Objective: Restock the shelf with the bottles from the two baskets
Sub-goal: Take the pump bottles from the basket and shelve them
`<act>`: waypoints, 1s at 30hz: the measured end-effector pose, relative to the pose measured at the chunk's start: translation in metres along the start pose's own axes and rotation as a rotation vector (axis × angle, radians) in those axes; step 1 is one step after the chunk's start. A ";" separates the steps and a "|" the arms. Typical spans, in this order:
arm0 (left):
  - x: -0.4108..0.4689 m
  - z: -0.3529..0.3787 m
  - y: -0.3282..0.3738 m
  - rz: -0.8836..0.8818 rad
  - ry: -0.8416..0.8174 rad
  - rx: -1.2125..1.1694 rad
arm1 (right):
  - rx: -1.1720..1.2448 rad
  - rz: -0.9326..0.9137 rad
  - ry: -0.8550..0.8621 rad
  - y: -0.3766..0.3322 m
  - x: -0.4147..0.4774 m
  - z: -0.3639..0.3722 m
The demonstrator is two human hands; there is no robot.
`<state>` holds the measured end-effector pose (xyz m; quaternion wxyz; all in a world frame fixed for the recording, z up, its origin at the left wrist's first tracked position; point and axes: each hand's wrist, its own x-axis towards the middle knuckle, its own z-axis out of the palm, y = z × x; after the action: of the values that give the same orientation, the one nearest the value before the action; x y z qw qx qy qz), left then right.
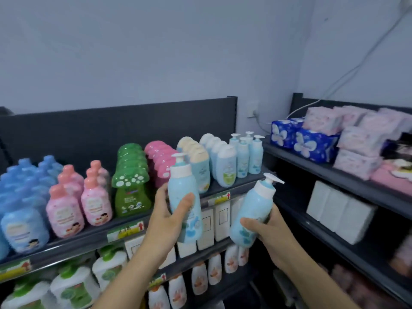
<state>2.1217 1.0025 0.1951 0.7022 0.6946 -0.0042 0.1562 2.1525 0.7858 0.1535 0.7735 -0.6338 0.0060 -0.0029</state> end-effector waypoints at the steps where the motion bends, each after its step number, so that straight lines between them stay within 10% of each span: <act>1: 0.011 0.007 -0.001 0.034 -0.017 0.019 | -0.006 -0.009 0.020 -0.002 0.008 -0.007; 18: 0.199 0.112 -0.002 0.301 -0.165 -0.113 | -0.233 -0.248 0.391 -0.038 0.195 -0.063; 30: 0.224 0.167 -0.011 0.365 -0.060 -0.001 | -0.304 -0.220 0.183 -0.016 0.278 -0.114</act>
<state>2.3728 0.8877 0.2397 0.6621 0.6862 -0.1514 0.2603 2.4289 0.6680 0.1448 0.6601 -0.7372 0.0074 -0.1439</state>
